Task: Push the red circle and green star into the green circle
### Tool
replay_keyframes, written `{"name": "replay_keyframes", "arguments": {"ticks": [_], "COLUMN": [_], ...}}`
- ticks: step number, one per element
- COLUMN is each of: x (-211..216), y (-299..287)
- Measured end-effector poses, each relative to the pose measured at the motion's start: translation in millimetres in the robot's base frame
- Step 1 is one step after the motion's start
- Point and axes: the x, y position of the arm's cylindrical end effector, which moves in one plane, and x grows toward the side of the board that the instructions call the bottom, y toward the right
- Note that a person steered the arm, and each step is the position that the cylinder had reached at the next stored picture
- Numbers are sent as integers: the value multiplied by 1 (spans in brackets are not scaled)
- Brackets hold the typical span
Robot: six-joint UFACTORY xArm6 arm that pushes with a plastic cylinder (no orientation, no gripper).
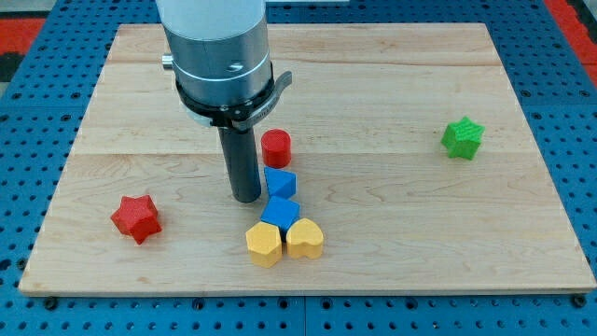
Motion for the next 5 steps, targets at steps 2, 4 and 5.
{"name": "replay_keyframes", "arguments": {"ticks": [2, 4, 5], "x": [-41, -86, -87], "y": [34, 73, 138]}}
